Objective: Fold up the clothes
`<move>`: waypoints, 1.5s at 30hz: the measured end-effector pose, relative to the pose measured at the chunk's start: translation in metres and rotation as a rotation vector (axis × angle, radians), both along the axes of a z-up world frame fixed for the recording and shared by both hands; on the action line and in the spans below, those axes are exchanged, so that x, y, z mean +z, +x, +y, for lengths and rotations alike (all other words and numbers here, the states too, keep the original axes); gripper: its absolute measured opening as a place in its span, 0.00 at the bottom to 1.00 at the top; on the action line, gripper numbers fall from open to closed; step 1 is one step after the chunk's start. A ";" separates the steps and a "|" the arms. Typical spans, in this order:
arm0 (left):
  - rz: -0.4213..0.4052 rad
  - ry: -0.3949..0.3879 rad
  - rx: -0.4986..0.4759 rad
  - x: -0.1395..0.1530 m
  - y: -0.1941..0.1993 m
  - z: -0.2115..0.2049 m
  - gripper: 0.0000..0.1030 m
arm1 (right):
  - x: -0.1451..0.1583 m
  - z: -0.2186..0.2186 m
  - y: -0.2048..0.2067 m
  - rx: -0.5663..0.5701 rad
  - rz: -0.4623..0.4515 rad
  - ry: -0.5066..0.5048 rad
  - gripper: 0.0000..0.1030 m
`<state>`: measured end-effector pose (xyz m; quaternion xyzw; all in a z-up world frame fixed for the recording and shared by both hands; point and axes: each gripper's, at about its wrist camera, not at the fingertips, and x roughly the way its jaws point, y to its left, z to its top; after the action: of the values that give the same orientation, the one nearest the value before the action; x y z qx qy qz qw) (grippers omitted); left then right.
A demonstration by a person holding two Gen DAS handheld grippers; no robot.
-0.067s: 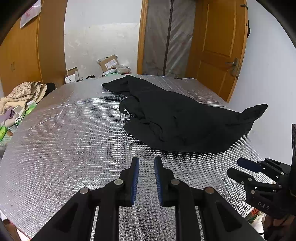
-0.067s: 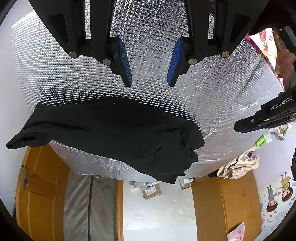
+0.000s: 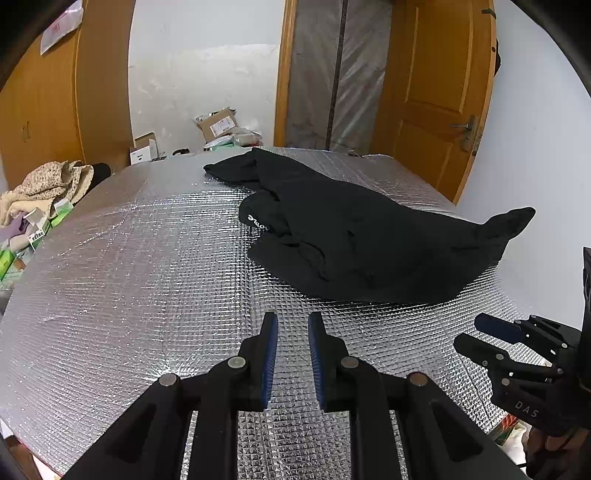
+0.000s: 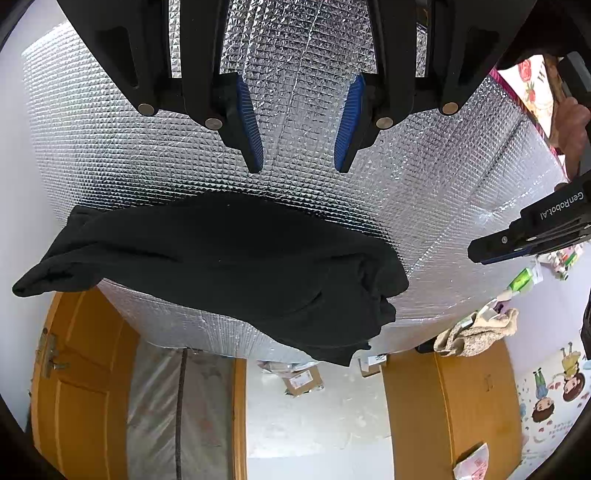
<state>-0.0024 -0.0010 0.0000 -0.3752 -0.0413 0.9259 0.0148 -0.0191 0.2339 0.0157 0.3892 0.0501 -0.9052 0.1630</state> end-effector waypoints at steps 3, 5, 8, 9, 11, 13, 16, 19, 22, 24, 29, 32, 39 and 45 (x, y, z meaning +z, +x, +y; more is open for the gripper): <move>-0.004 0.011 0.003 0.000 -0.002 -0.002 0.17 | -0.001 -0.002 -0.002 -0.001 0.002 0.003 0.41; -0.002 0.011 0.001 -0.003 -0.003 -0.003 0.17 | -0.001 -0.004 -0.003 -0.001 0.003 0.004 0.40; -0.004 0.003 0.001 -0.005 0.000 0.001 0.17 | -0.001 -0.005 -0.003 -0.001 0.009 0.004 0.41; -0.011 0.007 0.003 -0.007 0.002 0.002 0.17 | 0.001 -0.003 0.000 -0.001 0.020 -0.004 0.40; -0.020 0.012 0.003 -0.012 0.001 0.003 0.17 | 0.004 0.000 0.001 -0.002 0.020 -0.004 0.41; -0.013 0.004 0.003 -0.015 0.004 0.004 0.17 | 0.007 0.004 0.002 -0.004 0.019 -0.006 0.41; 0.000 -0.014 0.004 -0.019 0.008 0.008 0.17 | 0.009 0.005 0.003 -0.006 0.020 -0.003 0.40; 0.011 -0.041 0.008 -0.020 0.012 0.014 0.17 | 0.011 0.005 0.005 -0.008 0.022 -0.002 0.41; 0.031 -0.031 0.003 -0.020 0.019 0.016 0.17 | 0.012 0.004 0.005 -0.009 0.026 -0.001 0.41; 0.039 -0.046 0.002 -0.021 0.020 0.017 0.17 | 0.012 0.004 0.007 -0.010 0.029 0.000 0.41; 0.075 -0.087 -0.006 -0.022 0.033 0.023 0.17 | 0.013 0.006 0.009 -0.020 0.033 -0.002 0.41; 0.103 -0.110 -0.016 -0.024 0.043 0.028 0.17 | 0.012 0.005 0.009 -0.025 0.038 -0.006 0.41; 0.117 -0.120 -0.052 -0.034 0.061 0.044 0.17 | 0.013 0.006 0.011 -0.027 0.043 -0.008 0.41; 0.129 -0.159 -0.045 -0.036 0.070 0.052 0.17 | 0.015 0.007 0.011 -0.032 0.056 -0.016 0.41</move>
<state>0.0673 0.0511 -0.0362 -0.3158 0.0417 0.9479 0.0085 -0.0081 0.2406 0.0303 0.3629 0.0413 -0.9187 0.1500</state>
